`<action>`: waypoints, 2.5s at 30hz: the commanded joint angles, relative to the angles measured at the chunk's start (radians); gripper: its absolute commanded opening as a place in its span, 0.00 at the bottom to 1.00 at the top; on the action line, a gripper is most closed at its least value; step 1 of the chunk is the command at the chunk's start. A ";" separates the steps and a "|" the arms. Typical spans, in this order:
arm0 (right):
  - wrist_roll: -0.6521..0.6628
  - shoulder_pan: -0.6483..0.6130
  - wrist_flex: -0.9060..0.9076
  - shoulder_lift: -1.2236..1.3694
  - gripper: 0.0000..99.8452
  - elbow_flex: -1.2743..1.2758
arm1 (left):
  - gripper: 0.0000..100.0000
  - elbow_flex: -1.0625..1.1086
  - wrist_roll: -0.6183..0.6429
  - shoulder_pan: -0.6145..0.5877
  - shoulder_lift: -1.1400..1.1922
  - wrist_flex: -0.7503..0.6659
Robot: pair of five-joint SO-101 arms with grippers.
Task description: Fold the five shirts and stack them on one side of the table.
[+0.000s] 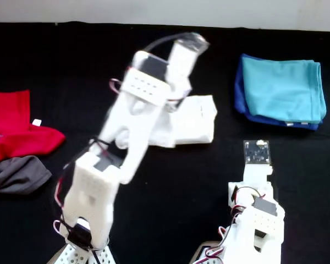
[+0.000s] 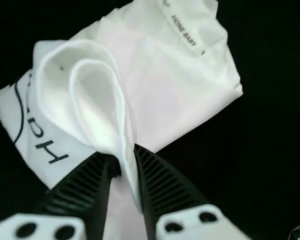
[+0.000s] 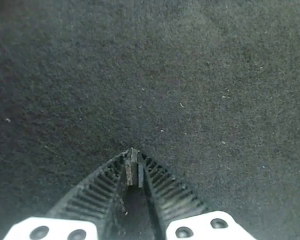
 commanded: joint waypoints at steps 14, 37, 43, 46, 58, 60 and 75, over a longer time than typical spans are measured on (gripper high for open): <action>0.003 0.021 -0.041 0.007 0.01 0.015 | 0.21 -0.091 -0.003 0.076 0.124 -0.190; 0.003 0.001 -0.041 0.007 0.01 0.015 | 0.01 -0.174 -0.008 -0.002 0.236 0.199; 0.003 0.001 -0.041 0.007 0.01 0.015 | 0.01 -0.174 -0.009 0.131 0.294 0.172; 0.003 0.001 -0.041 0.007 0.01 0.015 | 0.01 -0.176 -0.009 0.165 0.326 0.118; 0.003 0.001 -0.041 0.007 0.01 0.015 | 0.07 -0.433 -0.008 0.099 0.214 0.167; 0.003 0.001 -0.041 0.007 0.01 0.015 | 0.12 -0.464 -0.008 0.062 0.209 0.206; -0.055 -0.002 0.134 0.015 0.01 -0.156 | 0.10 0.162 -0.014 -0.358 -0.329 0.236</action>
